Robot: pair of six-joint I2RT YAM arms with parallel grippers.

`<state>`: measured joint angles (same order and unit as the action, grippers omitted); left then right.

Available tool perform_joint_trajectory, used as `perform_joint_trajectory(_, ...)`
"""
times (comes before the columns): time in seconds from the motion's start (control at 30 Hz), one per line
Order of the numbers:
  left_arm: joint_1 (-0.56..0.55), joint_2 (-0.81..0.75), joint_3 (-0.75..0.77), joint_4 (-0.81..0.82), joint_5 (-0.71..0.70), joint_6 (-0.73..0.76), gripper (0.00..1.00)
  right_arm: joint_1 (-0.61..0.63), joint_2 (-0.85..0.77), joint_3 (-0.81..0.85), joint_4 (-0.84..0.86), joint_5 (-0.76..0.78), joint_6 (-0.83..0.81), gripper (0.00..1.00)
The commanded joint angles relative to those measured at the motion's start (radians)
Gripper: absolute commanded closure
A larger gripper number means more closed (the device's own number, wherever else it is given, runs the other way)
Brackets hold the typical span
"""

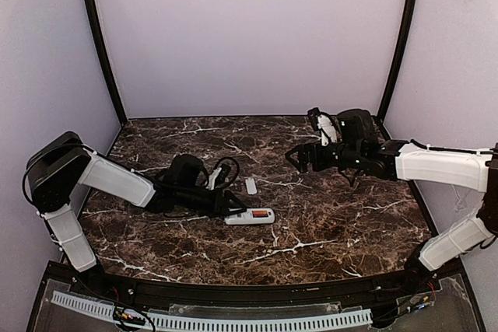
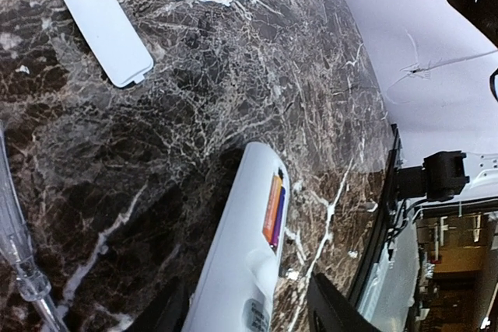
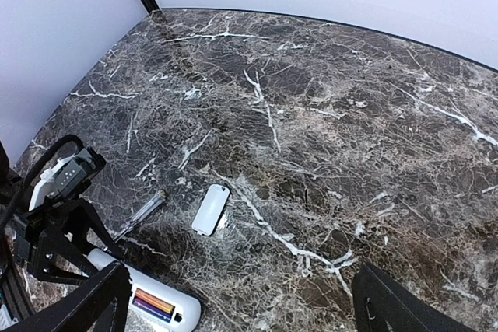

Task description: Unload the batteries from the remote control

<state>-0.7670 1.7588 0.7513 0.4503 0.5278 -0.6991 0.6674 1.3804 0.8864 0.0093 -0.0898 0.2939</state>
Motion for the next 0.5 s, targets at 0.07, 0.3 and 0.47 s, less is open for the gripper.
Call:
perform_joint_trajectory(0.07, -0.003, -0.077, 0.061, -0.275, -0.079, 0.177, 0.42, -0.008, -0.021, 0.009, 0.023, 0.006, 0.015, 0.02)
perform_joint_trajectory(0.3, -0.003, -0.142, 0.095, -0.503, -0.186, 0.306, 0.38, -0.01, -0.088, -0.038, 0.007, 0.036, 0.022, 0.01)
perform_joint_trajectory(0.47, -0.003, -0.185, 0.142, -0.622, -0.303, 0.365, 0.38, -0.011, -0.104, -0.049, -0.004, 0.039, 0.018, 0.01)
